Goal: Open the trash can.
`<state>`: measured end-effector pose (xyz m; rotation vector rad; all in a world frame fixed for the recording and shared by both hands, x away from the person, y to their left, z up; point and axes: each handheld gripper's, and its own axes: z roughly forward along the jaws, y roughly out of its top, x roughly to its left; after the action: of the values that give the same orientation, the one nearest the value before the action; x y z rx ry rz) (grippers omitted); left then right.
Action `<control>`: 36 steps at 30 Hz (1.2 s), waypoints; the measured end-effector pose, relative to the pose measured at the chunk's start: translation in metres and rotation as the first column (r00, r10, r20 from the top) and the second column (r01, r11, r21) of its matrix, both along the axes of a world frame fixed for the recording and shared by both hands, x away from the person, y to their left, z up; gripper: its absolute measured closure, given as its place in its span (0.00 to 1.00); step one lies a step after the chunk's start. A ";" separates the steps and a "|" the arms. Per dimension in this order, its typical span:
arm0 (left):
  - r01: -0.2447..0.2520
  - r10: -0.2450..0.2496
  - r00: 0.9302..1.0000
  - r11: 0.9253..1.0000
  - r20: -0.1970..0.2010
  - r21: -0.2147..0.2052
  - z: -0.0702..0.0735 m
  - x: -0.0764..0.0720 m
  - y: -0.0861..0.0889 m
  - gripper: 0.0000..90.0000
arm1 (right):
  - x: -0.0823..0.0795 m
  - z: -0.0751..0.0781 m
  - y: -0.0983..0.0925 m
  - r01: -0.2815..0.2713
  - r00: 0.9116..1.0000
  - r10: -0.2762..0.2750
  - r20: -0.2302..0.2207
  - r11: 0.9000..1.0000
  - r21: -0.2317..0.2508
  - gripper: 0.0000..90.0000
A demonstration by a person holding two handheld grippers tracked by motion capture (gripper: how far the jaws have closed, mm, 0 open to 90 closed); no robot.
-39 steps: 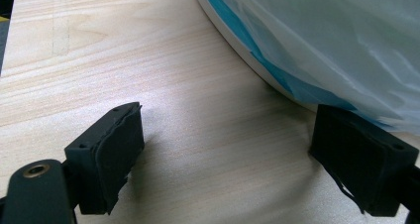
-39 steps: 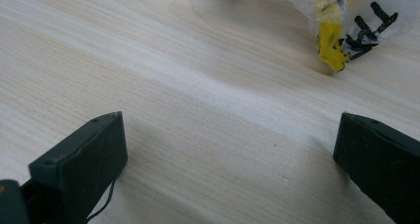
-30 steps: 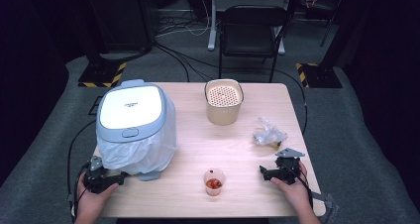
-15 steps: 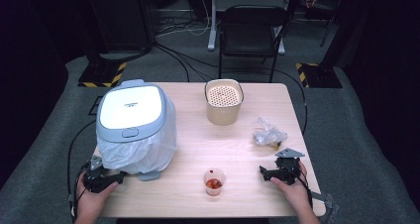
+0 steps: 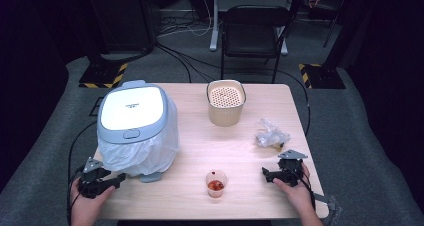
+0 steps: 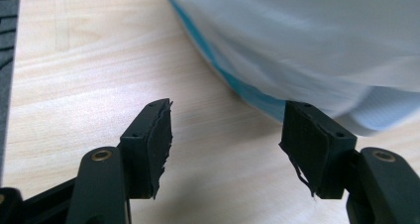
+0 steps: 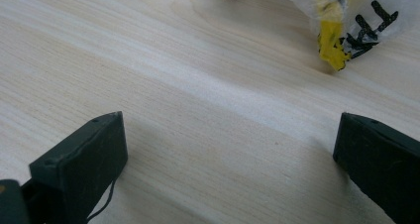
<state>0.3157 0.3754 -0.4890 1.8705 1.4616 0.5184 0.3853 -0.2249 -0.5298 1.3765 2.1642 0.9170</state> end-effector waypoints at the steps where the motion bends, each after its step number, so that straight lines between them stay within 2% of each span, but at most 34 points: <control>1: 0.003 -0.003 1.000 1.000 0.014 -0.005 0.003 -0.002 0.000 0.39 | 0.000 0.000 0.000 0.002 1.000 -0.002 0.000 1.000 -0.001 0.00; 3: 0.017 -0.017 1.000 1.000 0.010 -0.023 0.009 -0.007 -0.002 0.38 | 0.000 0.000 0.000 0.002 1.000 -0.002 0.000 1.000 -0.001 0.00; 5: 0.027 -0.026 0.999 0.999 0.029 -0.045 0.015 -0.009 -0.006 0.38 | 0.000 0.000 0.000 0.002 1.000 -0.002 0.000 1.000 -0.001 0.00; 7: 0.058 -0.056 0.998 0.997 0.043 -0.046 0.020 -0.006 -0.008 0.38 | 0.000 0.000 0.000 0.001 1.000 -0.001 -0.001 1.000 0.000 0.00; 11: 0.079 -0.076 0.995 0.996 0.069 -0.046 0.024 -0.001 -0.013 0.41 | 0.000 0.000 0.000 0.001 1.000 -0.001 -0.001 1.000 -0.002 0.00; 12: 0.082 -0.079 0.993 0.996 0.087 -0.029 0.024 0.001 -0.013 0.41 | 0.000 0.000 0.000 0.001 1.000 -0.001 -0.001 1.000 -0.002 0.00; 13: 0.092 -0.088 0.992 0.995 0.090 -0.037 0.026 0.005 -0.015 0.45 | 0.000 0.000 0.000 0.001 1.000 -0.001 -0.002 1.000 0.000 0.00; 14: 0.092 -0.088 0.992 0.995 0.090 -0.037 0.026 0.005 -0.015 0.45 | 0.000 0.000 0.000 0.001 1.000 -0.001 -0.002 1.000 0.000 0.00; 15: 0.110 -0.107 0.992 0.993 0.060 -0.050 0.026 0.008 -0.017 0.45 | 0.000 0.000 0.000 0.000 1.000 0.000 -0.001 1.000 0.000 0.00; 16: 0.110 -0.106 0.992 0.992 0.070 -0.062 0.025 0.010 -0.019 0.46 | 0.000 0.000 0.000 0.000 1.000 0.000 -0.001 1.000 -0.001 0.00; 17: 0.139 -0.137 0.989 0.990 0.051 -0.038 0.025 0.012 -0.017 0.46 | 0.000 0.000 0.000 0.002 1.000 -0.002 0.000 1.000 -0.001 0.00; 19: 0.147 -0.145 0.988 0.989 0.052 -0.035 0.025 0.013 -0.017 0.47 | 0.000 0.000 0.000 0.001 1.000 -0.001 -0.001 1.000 0.000 0.00; 20: 0.141 -0.138 0.988 0.989 0.067 -0.048 0.023 0.015 -0.018 0.47 | 0.000 0.000 0.000 0.001 1.000 -0.001 -0.001 1.000 0.000 0.00; 21: 0.141 -0.137 0.989 0.988 0.064 -0.060 0.023 0.018 -0.018 0.49 | 0.000 0.000 0.000 0.000 1.000 0.000 -0.002 1.000 0.000 0.00; 24: 0.142 -0.139 0.989 0.989 0.050 -0.051 0.024 0.022 -0.019 0.50 | 0.000 0.000 0.000 -0.002 1.000 0.002 -0.002 1.000 -0.002 0.00; 25: 0.117 -0.114 0.992 0.992 0.061 -0.054 0.023 0.027 -0.020 0.50 | 0.000 0.000 0.000 -0.002 1.000 0.002 -0.002 1.000 -0.002 0.00; 28: 0.105 -0.102 0.993 0.994 0.063 -0.042 0.024 0.031 -0.022 0.50 | 0.000 0.000 0.000 -0.002 1.000 0.002 -0.002 1.000 -0.001 0.00; 29: 0.084 -0.080 0.993 0.995 0.081 -0.048 0.022 0.036 -0.023 0.51 | 0.000 0.000 0.000 -0.001 1.000 0.001 -0.002 1.000 -0.001 0.00; 30: 0.084 -0.080 0.993 0.995 0.081 -0.048 0.022 0.036 -0.023 0.51 | 0.000 0.000 0.000 -0.001 1.000 0.001 -0.002 1.000 -0.001 0.00; 31: 0.056 -0.049 0.995 0.996 0.088 -0.072 0.021 0.038 -0.025 0.52 | 0.000 0.000 0.000 -0.002 1.000 0.002 -0.002 1.000 -0.001 0.00; 34: 0.028 -0.020 0.996 0.995 0.081 -0.096 0.018 0.036 -0.029 0.53 | 0.000 0.000 0.000 -0.001 1.000 0.001 -0.002 1.000 -0.001 0.00; 36: 0.028 -0.024 0.997 0.997 0.071 -0.066 0.014 0.030 -0.032 0.52 | 0.000 0.000 0.000 -0.002 1.000 0.002 -0.002 1.000 -0.002 0.00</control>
<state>0.3459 0.3433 -0.4748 1.7989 1.3906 0.5108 0.3849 -0.2249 -0.5297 1.3751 2.1679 0.9150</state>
